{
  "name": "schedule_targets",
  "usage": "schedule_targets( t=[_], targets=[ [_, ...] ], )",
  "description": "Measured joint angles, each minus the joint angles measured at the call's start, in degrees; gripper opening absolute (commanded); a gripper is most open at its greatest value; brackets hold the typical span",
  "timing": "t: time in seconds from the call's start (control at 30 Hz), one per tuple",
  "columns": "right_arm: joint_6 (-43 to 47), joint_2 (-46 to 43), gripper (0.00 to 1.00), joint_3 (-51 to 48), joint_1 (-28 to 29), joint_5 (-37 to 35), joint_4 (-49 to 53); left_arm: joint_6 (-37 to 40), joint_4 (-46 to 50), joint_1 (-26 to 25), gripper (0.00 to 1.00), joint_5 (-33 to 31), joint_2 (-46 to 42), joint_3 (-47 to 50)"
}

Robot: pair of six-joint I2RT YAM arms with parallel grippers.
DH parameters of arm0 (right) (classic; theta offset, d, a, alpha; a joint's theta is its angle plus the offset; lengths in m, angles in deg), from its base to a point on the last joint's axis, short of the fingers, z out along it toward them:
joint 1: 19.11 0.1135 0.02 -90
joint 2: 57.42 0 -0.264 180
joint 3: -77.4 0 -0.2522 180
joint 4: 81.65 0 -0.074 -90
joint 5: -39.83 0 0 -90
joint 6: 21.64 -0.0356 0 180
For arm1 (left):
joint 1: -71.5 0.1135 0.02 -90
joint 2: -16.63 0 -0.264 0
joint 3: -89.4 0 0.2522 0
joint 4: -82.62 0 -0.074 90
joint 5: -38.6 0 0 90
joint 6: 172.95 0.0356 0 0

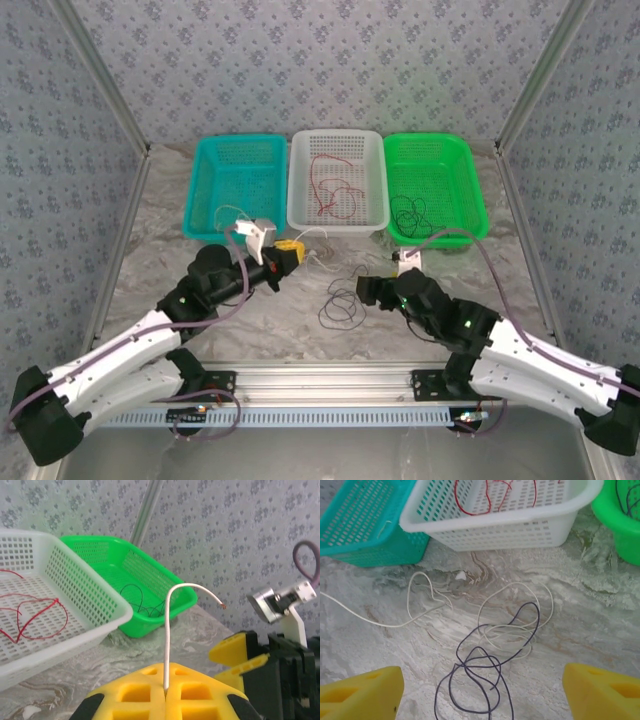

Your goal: Untangle the cables

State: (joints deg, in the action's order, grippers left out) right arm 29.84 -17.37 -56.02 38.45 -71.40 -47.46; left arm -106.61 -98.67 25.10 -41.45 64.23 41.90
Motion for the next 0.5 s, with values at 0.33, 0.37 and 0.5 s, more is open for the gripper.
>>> schedule_targets(
  t=[0.33,0.37,0.5],
  targets=[
    [18.05,9.70,1.00,0.76,8.15,-3.34,-13.62,-3.80,0.63,-0.02,0.01,-1.03,2.93,-6.34],
    [19.43,11.41,1.00,1.18,8.22,-4.22,-14.67,-4.09,0.94,-0.02,0.01,-1.03,3.17,-6.78],
    [24.61,17.68,1.00,3.72,8.22,-8.96,-18.84,-4.59,2.23,-0.13,0.01,-1.01,3.56,-8.15]
  ],
)
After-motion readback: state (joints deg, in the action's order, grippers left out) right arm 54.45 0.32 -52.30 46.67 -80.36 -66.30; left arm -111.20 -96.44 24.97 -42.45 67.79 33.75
